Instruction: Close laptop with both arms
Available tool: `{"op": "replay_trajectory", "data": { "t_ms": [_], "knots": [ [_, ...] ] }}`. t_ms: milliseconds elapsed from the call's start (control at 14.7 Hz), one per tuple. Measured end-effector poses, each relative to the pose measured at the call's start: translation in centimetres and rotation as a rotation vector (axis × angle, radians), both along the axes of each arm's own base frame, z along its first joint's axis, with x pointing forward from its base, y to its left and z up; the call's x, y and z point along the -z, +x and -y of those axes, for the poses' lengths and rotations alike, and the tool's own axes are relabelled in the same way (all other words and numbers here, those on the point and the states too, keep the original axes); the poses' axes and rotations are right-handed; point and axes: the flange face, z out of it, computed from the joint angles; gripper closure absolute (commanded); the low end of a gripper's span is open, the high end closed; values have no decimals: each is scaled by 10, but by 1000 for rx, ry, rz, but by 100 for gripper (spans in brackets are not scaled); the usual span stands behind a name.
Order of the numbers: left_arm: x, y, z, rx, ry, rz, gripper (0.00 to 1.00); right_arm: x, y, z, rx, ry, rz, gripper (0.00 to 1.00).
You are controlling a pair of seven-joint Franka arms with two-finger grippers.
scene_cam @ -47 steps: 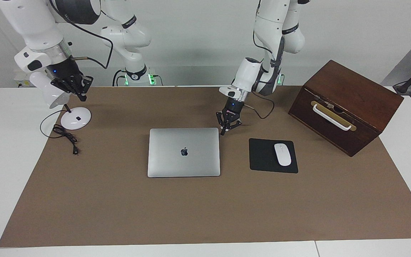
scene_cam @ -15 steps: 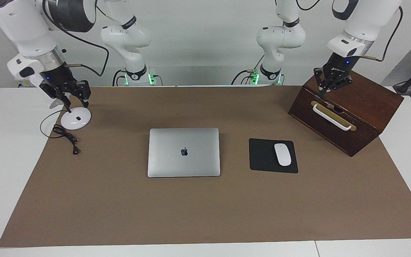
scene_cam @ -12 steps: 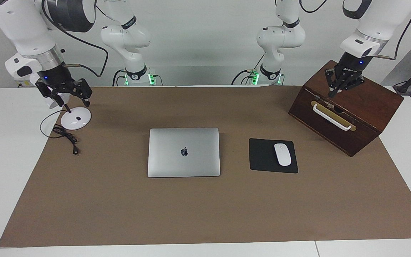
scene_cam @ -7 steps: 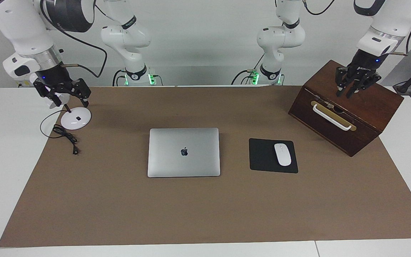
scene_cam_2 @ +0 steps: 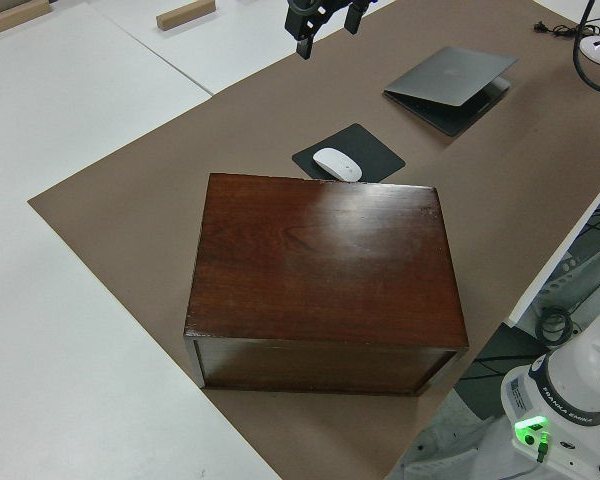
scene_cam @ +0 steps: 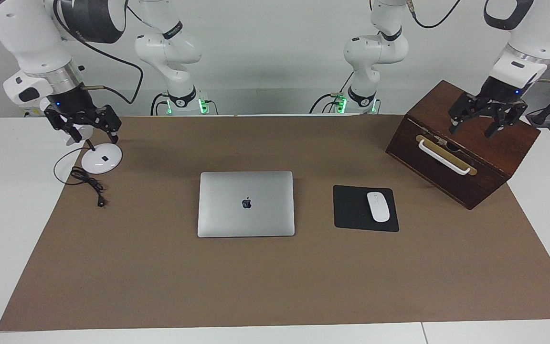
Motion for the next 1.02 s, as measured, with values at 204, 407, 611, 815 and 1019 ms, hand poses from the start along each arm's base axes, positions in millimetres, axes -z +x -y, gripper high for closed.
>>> {"op": "replay_trajectory", "data": {
  "t_ms": [204,407,611,815,1019],
  "knots": [
    [21,17,0,-34,-1,-37,0,1,-1,0,-1,1,-10,0],
    [29,23,5,-86,-2,-53,0,1,-2,0,-1,3,-23,0],
    [27,23,19,-128,17,-55,0,-3,-5,-1,-1,4,-36,0],
    [28,23,30,-171,19,-64,0,-5,-5,-1,-1,4,-35,0],
    [29,22,30,-180,20,-70,0,-5,-5,-1,-1,4,-34,0]
  ]
}}
